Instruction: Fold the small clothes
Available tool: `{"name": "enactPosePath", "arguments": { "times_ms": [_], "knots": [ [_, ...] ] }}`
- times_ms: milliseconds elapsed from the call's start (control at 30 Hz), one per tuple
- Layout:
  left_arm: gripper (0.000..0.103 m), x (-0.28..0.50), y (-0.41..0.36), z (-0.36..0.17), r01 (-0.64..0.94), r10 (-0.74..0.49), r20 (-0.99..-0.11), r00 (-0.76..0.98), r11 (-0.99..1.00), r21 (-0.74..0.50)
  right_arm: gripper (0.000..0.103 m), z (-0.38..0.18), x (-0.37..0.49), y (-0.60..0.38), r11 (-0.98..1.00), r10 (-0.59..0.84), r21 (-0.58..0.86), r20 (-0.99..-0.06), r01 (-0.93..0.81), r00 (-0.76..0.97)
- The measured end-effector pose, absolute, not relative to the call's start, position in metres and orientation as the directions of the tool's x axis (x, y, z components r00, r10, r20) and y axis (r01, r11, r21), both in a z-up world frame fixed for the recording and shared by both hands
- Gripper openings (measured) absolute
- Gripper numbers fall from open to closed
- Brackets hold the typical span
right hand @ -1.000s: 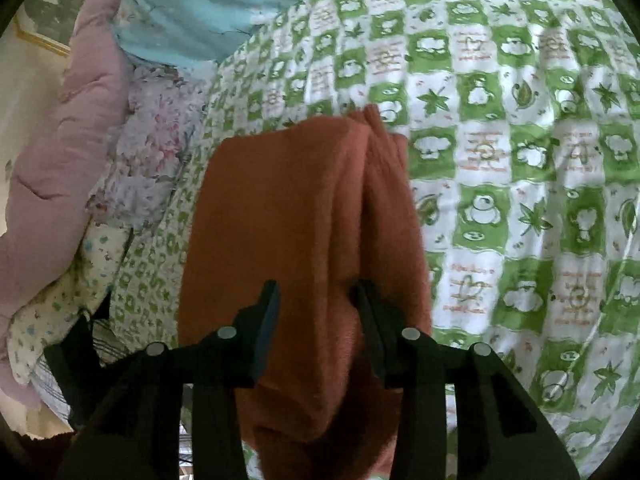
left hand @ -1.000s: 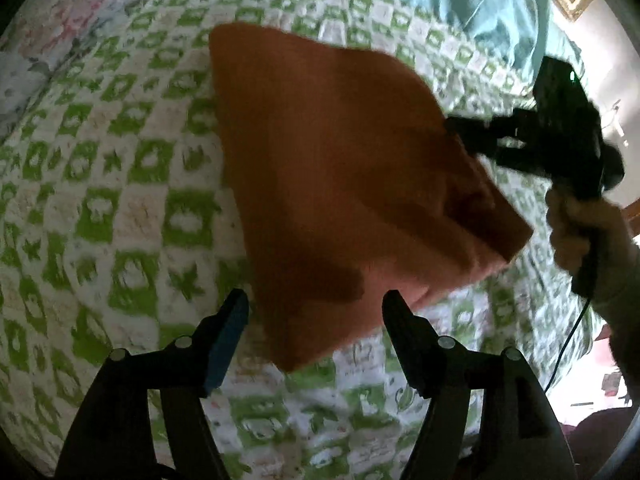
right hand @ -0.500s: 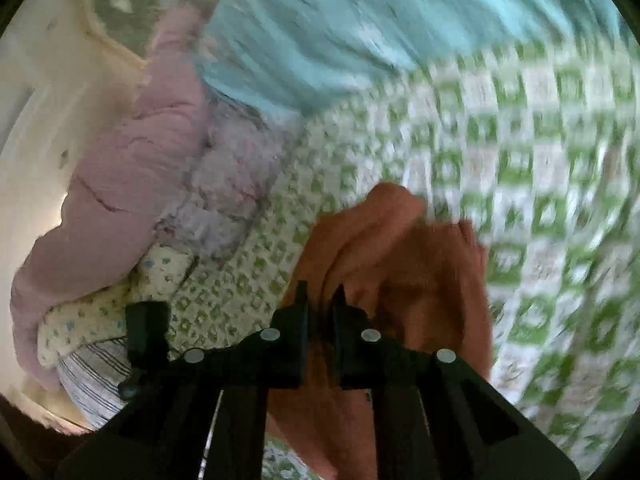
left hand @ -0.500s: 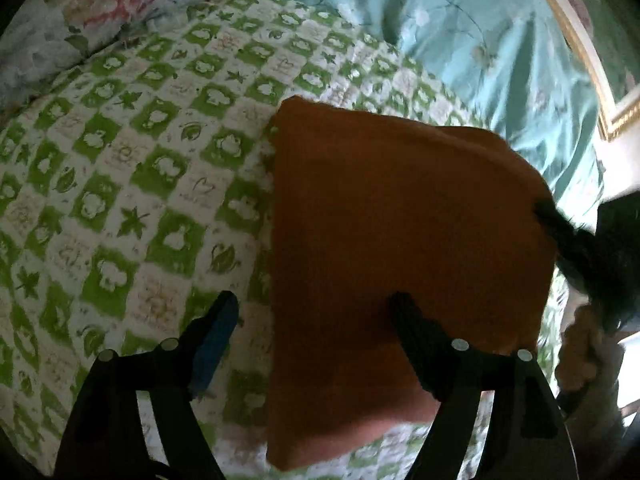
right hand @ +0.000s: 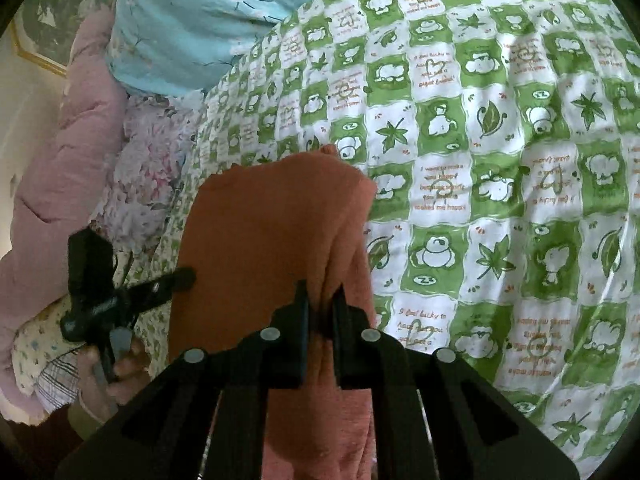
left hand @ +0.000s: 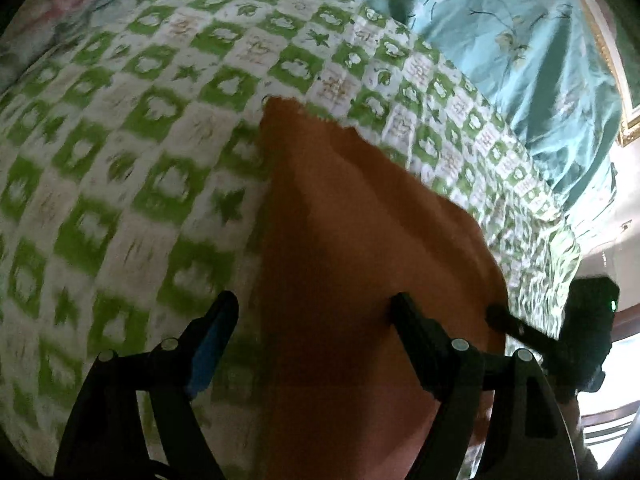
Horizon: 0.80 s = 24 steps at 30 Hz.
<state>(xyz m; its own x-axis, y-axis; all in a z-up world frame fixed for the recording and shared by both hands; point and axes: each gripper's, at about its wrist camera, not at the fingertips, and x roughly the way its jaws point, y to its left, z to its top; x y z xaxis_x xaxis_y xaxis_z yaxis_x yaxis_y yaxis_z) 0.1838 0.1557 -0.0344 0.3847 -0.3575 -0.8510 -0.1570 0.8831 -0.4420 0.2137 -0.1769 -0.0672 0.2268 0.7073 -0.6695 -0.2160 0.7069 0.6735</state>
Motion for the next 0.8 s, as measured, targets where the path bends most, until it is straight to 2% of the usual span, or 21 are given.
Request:
{"name": "enactPosePath", "arguments": {
  "times_ms": [33,100,167,233,333,467,600,667,800],
  "knots": [
    [0.080,0.195,0.157,-0.039,-0.158,-0.364,-0.850,0.380,0.880,-0.448,0.010,-0.066,0.214,-0.177,0.702,0.712,0.678,-0.663,-0.219,0.232],
    [0.072,0.214,0.160,-0.047,-0.161,-0.368,-0.849,0.381,0.877,-0.452,0.010,-0.063,0.216,-0.176,0.697,0.717,0.683,-0.655,-0.219,0.237],
    [0.017,0.233,0.162,-0.051,-0.137,-0.398,-0.831,0.387,0.867,-0.479,0.010,-0.064,0.217,-0.176,0.697,0.717,0.683,-0.655,-0.220,0.237],
    [0.014,0.239,0.161,-0.040,-0.113,-0.376,-0.826,0.421,0.881,-0.459,0.010,-0.061,0.217,-0.177,0.691,0.723,0.688,-0.646,-0.222,0.245],
    [0.013,0.238,0.150,-0.022,-0.038,-0.329,-0.820,0.468,0.920,-0.390,0.010,-0.049,0.212,-0.183,0.670,0.740,0.697,-0.603,-0.254,0.298],
    [0.016,0.244,0.134,-0.038,-0.021,-0.186,-0.887,0.423,0.976,-0.215,0.011,-0.077,0.220,-0.176,0.747,0.665,0.627,-0.701,-0.222,0.257],
    [0.027,0.233,0.138,-0.021,-0.044,-0.169,-0.885,0.434,0.977,-0.209,0.014,-0.086,0.221,-0.174,0.754,0.657,0.633,-0.715,-0.175,0.239],
    [0.045,0.214,0.142,-0.008,-0.047,-0.169,-0.874,0.455,0.976,-0.213,0.023,-0.075,0.217,-0.180,0.760,0.649,0.626,-0.714,-0.175,0.262],
    [0.049,0.162,0.152,0.006,-0.055,-0.207,-0.859,0.468,0.963,-0.263,0.025,-0.057,0.195,-0.199,0.761,0.646,0.625,-0.706,-0.172,0.291]
  ]
}}
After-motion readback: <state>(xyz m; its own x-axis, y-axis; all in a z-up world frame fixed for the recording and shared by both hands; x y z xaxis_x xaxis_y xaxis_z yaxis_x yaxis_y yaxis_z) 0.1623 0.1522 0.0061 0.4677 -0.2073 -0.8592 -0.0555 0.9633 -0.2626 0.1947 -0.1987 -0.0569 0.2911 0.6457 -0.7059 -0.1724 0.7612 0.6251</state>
